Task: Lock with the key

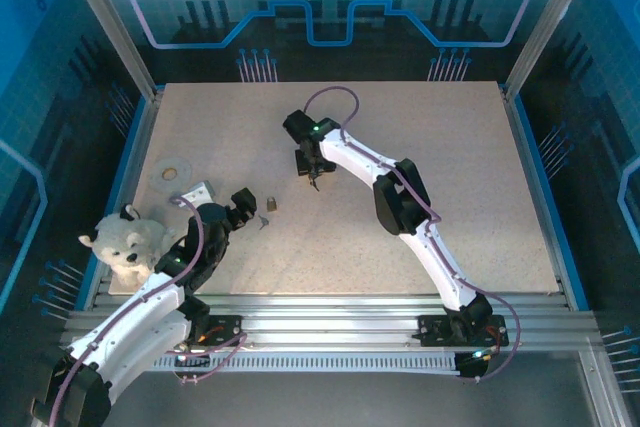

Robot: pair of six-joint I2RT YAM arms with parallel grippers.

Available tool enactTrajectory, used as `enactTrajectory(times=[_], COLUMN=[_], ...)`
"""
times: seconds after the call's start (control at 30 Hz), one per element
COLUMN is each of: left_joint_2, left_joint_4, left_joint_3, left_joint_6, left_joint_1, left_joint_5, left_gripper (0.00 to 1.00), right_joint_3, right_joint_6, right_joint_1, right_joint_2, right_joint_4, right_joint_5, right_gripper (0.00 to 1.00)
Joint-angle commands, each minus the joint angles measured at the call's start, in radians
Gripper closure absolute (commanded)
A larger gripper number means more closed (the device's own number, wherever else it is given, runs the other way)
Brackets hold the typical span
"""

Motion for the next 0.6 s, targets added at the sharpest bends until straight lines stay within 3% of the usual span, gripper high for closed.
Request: enactTrajectory(times=[0.0, 0.33, 0.57], left_joint_2=[-0.002, 0.000, -0.002], left_joint_4=[0.022, 0.023, 0.023], left_joint_3=[-0.006, -0.007, -0.007], left_joint_6=[0.004, 0.001, -0.002], left_joint_1=[0.002, 0.003, 0.002], left_joint_5=[0.013, 0.020, 0.023], left_gripper=[0.01, 0.01, 0.01], right_joint_3=[-0.040, -0.061, -0.062], right_joint_6=[0.042, 0.128, 0.117], right_joint_1=[0.009, -0.014, -0.032], right_joint_2=[-0.047, -0.028, -0.024], right_joint_4=[-0.032, 0.003, 0.010], right_joint_5=[0.022, -0.073, -0.073], right_gripper=[0.45, 0.55, 0.63])
